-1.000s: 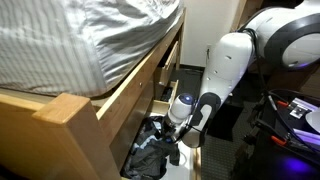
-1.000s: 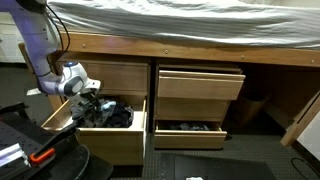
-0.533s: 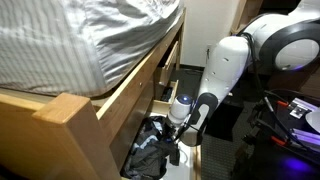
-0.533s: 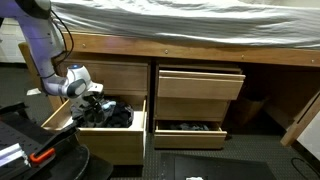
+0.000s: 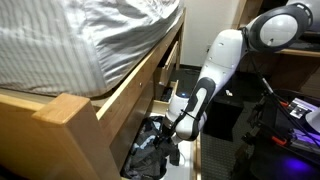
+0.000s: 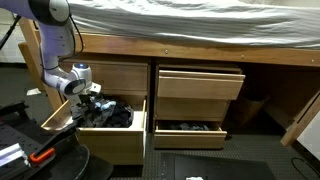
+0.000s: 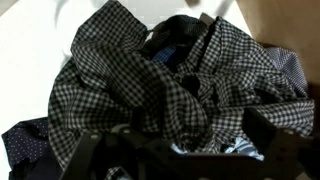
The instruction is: Pick up the black cloth from the drawer and put it on the bed.
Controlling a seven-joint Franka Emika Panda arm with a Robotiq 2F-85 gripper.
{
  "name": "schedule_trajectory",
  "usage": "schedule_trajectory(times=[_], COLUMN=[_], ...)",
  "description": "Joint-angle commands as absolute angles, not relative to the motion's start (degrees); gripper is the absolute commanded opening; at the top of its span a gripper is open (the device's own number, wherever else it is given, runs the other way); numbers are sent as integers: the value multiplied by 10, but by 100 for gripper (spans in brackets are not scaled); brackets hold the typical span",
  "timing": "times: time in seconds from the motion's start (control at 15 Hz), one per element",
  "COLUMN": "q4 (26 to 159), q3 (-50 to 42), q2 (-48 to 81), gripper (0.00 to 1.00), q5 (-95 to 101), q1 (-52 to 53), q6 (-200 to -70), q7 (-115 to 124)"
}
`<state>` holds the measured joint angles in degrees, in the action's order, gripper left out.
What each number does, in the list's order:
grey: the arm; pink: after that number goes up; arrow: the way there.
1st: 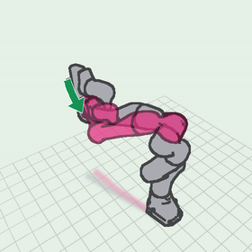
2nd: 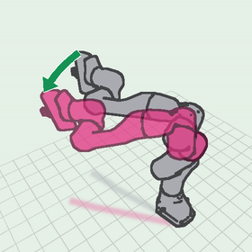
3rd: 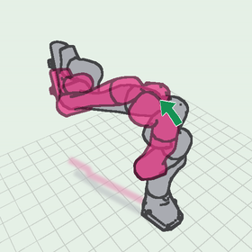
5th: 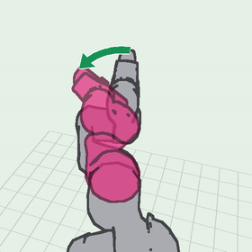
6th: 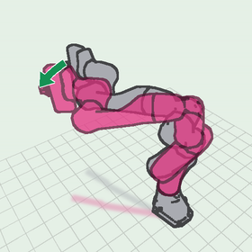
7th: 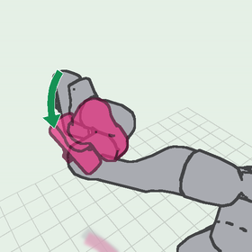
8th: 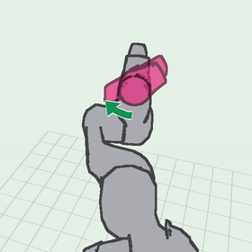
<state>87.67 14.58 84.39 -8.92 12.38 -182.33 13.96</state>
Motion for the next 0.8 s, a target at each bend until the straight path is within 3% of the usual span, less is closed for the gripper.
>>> schedule_trajectory(times=[0.0, 0.67, 0.73], q4=[876, 858, 855], q3=[130, 49, 42], q2=[844, 844, 844], gripper=[73, 2, 1], q5=[-99, -117, -121], q1=[135, 217, 224], q6=[-1795, -1812, -1820], q7=[134, 173, 178])
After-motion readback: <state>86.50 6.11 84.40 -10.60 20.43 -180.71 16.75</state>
